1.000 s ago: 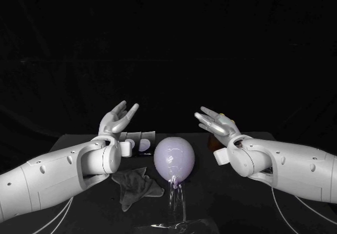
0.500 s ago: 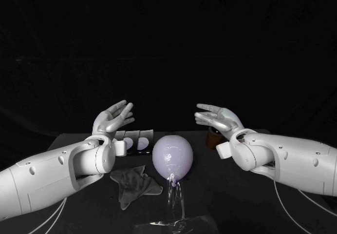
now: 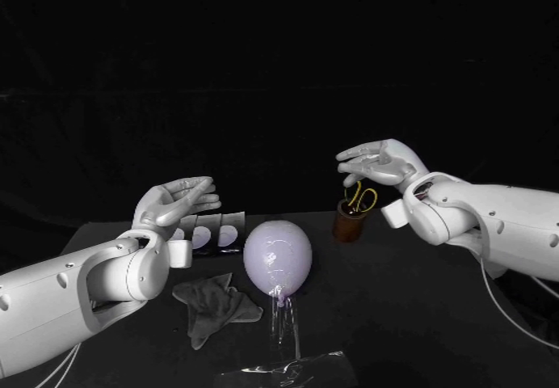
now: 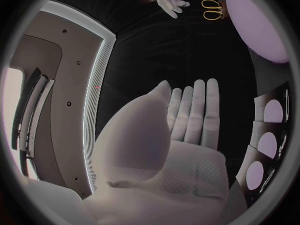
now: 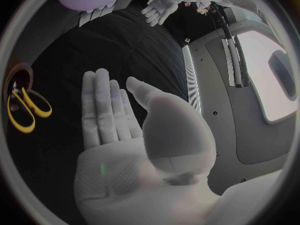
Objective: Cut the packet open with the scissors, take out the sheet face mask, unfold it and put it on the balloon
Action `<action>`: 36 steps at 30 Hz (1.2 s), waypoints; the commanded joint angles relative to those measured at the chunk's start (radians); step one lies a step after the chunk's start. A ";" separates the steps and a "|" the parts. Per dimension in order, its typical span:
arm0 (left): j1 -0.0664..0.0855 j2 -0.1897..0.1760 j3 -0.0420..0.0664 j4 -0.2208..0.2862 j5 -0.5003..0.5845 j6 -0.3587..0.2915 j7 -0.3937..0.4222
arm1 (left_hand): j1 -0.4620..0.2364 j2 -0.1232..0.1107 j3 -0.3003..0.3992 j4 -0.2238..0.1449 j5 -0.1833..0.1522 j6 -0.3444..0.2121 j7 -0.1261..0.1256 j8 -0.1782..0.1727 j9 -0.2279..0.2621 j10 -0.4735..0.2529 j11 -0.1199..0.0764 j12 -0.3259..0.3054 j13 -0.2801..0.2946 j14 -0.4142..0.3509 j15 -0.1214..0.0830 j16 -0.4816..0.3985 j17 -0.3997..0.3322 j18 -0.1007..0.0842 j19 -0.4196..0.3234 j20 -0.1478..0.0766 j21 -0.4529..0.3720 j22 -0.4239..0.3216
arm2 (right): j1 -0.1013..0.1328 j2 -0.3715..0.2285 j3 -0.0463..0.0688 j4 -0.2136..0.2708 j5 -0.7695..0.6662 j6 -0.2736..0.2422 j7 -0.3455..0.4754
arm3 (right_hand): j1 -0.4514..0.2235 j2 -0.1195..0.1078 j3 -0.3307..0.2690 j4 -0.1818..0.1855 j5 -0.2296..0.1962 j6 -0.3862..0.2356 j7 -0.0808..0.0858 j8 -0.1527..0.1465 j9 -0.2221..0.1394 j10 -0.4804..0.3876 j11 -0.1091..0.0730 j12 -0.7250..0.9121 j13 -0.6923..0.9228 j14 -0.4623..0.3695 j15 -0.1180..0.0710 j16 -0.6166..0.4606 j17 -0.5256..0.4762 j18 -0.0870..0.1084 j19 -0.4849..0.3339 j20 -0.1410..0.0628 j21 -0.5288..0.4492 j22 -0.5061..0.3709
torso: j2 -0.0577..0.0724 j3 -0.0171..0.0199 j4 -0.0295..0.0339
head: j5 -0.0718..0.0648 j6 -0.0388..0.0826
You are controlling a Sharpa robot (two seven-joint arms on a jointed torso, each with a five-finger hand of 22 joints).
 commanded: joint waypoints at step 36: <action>0.024 -0.045 0.001 0.066 -0.020 0.063 0.008 | -0.025 -0.023 0.014 0.030 0.003 0.007 0.009 -0.024 -0.018 0.026 0.005 -0.057 -0.008 -0.005 0.008 -0.033 0.006 0.002 -0.014 0.008 -0.007 -0.009 | 0.103 -0.042 0.002 -0.082 -0.884 0.201 -0.516 | 0.123 -0.080 -0.466 0.422 -0.015 -0.032 0.012 -0.038 0.001 -0.086 0.017 -0.080 -0.001 0.187 0.005 0.806 0.739 -0.060 0.244 -0.008 0.676 0.739 | 0.045 0.0067 -0.0029 | -0.054 0.025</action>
